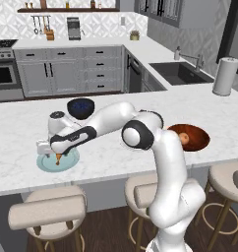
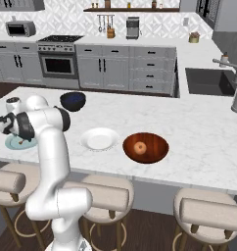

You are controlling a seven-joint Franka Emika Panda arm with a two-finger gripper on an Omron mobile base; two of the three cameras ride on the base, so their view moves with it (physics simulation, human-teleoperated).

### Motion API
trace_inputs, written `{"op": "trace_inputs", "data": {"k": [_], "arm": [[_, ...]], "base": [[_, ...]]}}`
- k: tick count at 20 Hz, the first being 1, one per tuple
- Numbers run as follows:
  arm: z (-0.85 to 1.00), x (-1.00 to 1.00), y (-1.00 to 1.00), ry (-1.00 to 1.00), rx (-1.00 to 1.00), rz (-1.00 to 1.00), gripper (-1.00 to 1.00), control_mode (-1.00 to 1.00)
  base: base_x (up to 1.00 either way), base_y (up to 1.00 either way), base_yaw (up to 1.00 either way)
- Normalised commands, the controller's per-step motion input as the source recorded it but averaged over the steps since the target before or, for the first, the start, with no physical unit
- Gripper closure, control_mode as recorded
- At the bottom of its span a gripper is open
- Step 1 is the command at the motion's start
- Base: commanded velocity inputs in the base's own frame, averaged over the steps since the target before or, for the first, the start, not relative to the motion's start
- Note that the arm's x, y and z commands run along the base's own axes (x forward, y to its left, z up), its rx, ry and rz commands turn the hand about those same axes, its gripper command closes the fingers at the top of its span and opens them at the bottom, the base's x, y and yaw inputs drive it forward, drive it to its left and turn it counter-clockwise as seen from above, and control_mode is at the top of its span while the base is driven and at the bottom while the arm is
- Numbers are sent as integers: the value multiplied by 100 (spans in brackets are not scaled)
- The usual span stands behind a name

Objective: Pick the chicken drumstick and onion from their plates and place them in the bowl. Then put the bowl in the fridge.

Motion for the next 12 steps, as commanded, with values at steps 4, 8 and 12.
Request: {"op": "trace_inputs", "data": {"k": [4,8,12], "arm": [[-10,40,14,21,-7,0,-100,-100],[-48,1,-13,2,0,0,-100,-100],[-93,0,1,-2,0,0,-100,-100]], "base": [[0,0,0],[0,0,0],[0,0,0]]}}
